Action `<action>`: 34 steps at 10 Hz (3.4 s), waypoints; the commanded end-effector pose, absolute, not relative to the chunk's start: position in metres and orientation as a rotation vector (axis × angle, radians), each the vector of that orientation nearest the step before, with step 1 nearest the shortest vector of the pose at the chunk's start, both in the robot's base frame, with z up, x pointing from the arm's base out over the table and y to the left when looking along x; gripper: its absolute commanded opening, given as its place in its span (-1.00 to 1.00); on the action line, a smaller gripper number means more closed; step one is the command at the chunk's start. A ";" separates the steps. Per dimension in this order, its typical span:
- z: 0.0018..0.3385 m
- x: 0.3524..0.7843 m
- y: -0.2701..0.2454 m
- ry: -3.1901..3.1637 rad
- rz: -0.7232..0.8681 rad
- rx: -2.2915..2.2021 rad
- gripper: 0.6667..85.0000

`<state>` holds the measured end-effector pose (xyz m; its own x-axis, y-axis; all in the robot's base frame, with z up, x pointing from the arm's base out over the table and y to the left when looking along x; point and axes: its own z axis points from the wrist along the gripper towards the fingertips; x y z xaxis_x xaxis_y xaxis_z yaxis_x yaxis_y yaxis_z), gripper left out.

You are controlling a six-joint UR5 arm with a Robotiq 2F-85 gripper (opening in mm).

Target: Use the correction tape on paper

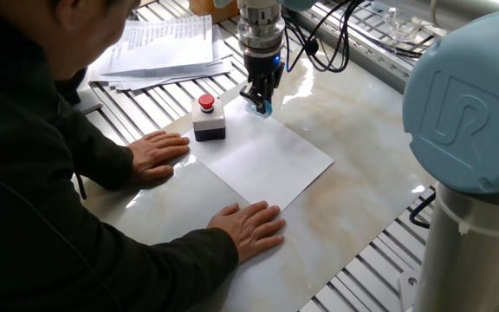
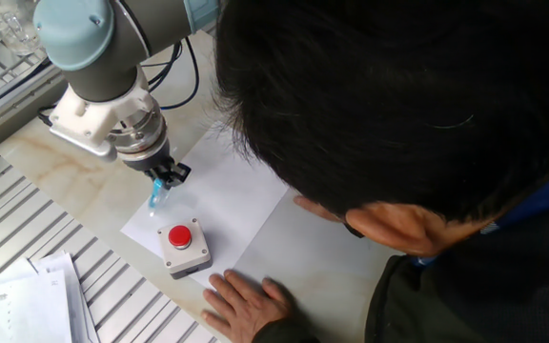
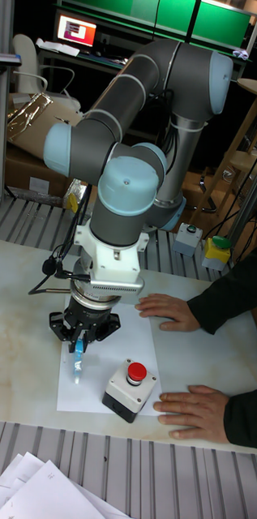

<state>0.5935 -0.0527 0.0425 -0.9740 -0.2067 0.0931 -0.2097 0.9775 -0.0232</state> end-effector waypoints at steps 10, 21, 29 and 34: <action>0.051 0.555 -0.075 -2.873 0.145 0.288 -0.98; 0.039 0.551 -0.078 -2.860 0.123 0.270 -0.98; 0.039 0.547 -0.077 -2.841 0.113 0.267 -0.98; 0.039 0.543 -0.080 -2.831 0.108 0.274 -0.98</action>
